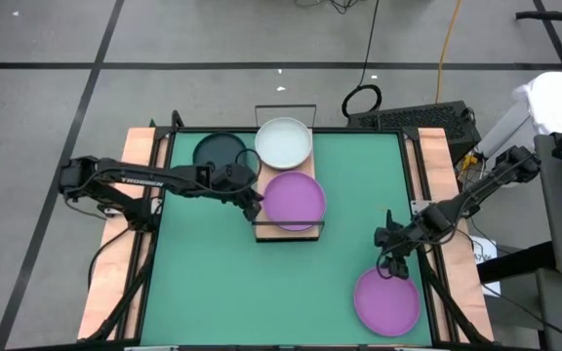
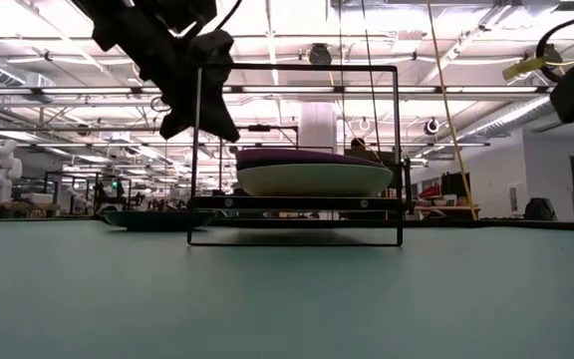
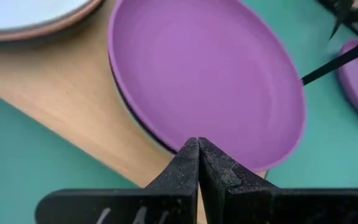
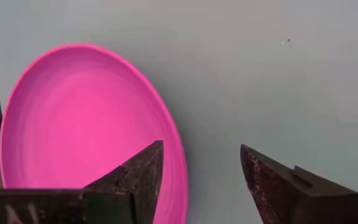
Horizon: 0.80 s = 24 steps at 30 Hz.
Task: Place and stack plates onto a shelf
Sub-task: Stack the purple plate on top of the gray plate on the shelf
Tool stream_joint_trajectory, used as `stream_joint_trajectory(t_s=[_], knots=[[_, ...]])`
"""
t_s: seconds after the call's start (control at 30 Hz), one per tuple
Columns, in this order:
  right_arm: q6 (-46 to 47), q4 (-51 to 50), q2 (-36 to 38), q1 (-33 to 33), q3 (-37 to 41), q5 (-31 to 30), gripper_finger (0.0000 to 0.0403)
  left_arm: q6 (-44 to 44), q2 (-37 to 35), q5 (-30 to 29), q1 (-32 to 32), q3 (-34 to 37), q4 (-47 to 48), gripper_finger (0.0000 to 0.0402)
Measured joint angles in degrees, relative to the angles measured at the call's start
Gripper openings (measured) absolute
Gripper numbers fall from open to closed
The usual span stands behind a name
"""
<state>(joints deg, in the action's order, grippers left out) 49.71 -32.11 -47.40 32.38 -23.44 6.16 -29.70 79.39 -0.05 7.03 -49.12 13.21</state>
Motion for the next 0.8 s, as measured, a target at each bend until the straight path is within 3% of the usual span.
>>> stream_joint_trajectory(t_s=[0.2,0.47,0.8], knots=[[0.5,4.5,0.0,0.0,3.3,2.9,0.017,-3.3,-3.8,-4.0,0.0,0.0,2.7,0.0003],[1.7,6.3,-0.3,0.0,5.3,4.5,0.0131,-9.3,-9.2,-17.4,0.4,0.0,14.1,0.0003],[2.3,9.2,-0.3,0.0,7.7,9.0,0.0025,-12.9,-11.7,-18.4,4.5,0.0,20.1,0.0003]])
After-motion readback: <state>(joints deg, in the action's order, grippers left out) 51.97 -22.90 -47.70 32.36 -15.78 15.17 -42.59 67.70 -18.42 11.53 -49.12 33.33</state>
